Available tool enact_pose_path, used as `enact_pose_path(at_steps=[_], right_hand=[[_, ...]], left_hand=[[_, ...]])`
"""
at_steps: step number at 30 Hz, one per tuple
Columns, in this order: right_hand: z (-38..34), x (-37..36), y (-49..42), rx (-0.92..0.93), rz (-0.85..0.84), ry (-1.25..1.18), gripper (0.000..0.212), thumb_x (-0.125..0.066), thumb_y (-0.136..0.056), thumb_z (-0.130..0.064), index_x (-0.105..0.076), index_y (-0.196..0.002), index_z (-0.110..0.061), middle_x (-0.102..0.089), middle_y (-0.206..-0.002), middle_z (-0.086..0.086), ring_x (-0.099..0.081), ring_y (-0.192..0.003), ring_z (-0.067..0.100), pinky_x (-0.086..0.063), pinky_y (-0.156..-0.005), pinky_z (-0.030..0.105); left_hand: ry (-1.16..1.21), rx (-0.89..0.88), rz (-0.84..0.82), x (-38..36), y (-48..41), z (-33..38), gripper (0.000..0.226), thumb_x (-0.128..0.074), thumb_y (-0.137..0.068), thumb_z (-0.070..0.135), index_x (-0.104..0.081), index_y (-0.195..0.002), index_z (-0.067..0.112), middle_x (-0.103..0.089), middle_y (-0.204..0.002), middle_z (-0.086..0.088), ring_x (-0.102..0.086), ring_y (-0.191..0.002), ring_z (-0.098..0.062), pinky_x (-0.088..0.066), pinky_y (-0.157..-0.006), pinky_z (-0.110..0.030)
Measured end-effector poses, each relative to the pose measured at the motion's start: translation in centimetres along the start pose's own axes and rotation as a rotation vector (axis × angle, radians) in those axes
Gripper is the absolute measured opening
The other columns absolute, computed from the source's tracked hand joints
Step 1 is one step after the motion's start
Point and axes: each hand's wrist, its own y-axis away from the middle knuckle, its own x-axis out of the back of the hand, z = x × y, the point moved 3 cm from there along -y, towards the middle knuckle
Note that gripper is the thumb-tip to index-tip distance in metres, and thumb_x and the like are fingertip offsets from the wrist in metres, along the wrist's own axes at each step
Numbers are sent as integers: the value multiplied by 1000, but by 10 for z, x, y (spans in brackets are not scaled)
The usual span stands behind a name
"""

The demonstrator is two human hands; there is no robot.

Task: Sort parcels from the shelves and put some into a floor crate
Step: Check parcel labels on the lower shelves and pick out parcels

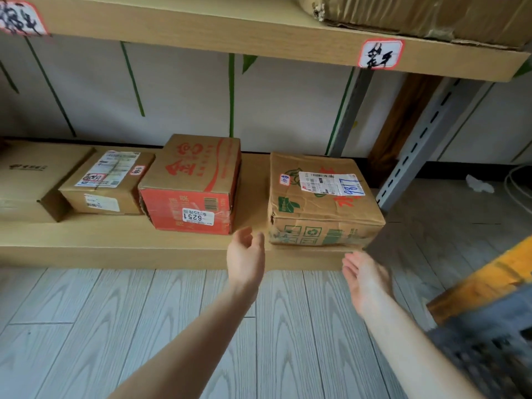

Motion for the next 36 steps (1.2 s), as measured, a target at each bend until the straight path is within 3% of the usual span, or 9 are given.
enact_pose_path(at_steps=[5, 10, 12, 16, 20, 25, 29, 33, 36], right_hand=[[18, -83, 57, 145, -409, 205, 10, -48, -95, -10, -57, -92, -12, -62, -95, 6, -60, -98, 20, -45, -94, 29], [12, -167, 54, 338, -371, 453, 27, -47, -95, -24, -58, -108, -3, -63, -106, 9, -58, -107, 26, -47, -94, 36], [13, -188, 47, 303, -360, 537, 39, -47, -93, -35, -56, -112, -3, -64, -105, 11, -57, -98, 28, -46, -85, 36], [27, -206, 41, 121, -440, 550, 60, -47, -90, -51, -41, -136, -13, -54, -129, 4, -51, -117, 24, -38, -97, 37], [27, -198, 42, 41, -425, 408, 32, -47, -93, -42, -53, -110, -16, -63, -117, 10, -59, -104, 25, -41, -96, 36], [18, -174, 45, -6, -417, 168, 36, -47, -96, -27, -45, -129, -11, -58, -125, 14, -55, -117, 32, -37, -107, 45], [12, -165, 50, 0, -479, 63, 38, -45, -97, -15, -40, -134, -9, -50, -133, 18, -53, -118, 34, -38, -106, 47], [12, -170, 60, 364, -515, 589, 49, -47, -92, -2, -40, -138, -16, -48, -138, 5, -46, -126, 24, -35, -101, 30], [14, -177, 70, 387, -563, 636, 45, -39, -94, -2, -47, -134, -21, -59, -118, -4, -50, -120, 20, -35, -92, 29]], left_hand=[[117, -50, 333, 62, -21, 5, 33, -50, -94, 21, -51, -123, 4, -59, -111, -5, -52, -99, -15, -39, -88, -26], [146, -72, 492, 122, -53, 20, 22, -49, -93, 22, -52, -110, 10, -56, -101, -2, -53, -95, -17, -39, -84, -27], [120, -114, 461, 135, -67, 26, 12, -47, -93, 24, -50, -100, 14, -58, -92, 0, -55, -90, -18, -41, -81, -28], [14, -128, 318, 142, -90, 31, 29, -42, -95, 32, -59, -98, 9, -62, -91, -4, -55, -87, -19, -42, -76, -29], [117, -133, 318, 147, -92, 28, 27, -40, -96, 28, -60, -99, 11, -61, -88, 1, -53, -88, -16, -42, -76, -26], [262, -119, 375, 164, -81, 24, 23, -55, -91, 21, -55, -111, 10, -62, -105, -6, -59, -92, -15, -43, -73, -19], [415, 218, -49, 161, -77, 21, 62, -51, -85, 54, -43, -136, 19, -53, -130, -10, -53, -117, -29, -39, -94, -45], [531, 74, -161, 151, -66, 37, 38, -50, -90, 43, -62, -114, 17, -65, -99, -8, -63, -87, -21, -50, -75, -34], [374, -95, -95, 146, -58, 49, 25, -51, -93, 35, -66, -101, 17, -60, -84, -3, -57, -80, -20, -44, -71, -30]])
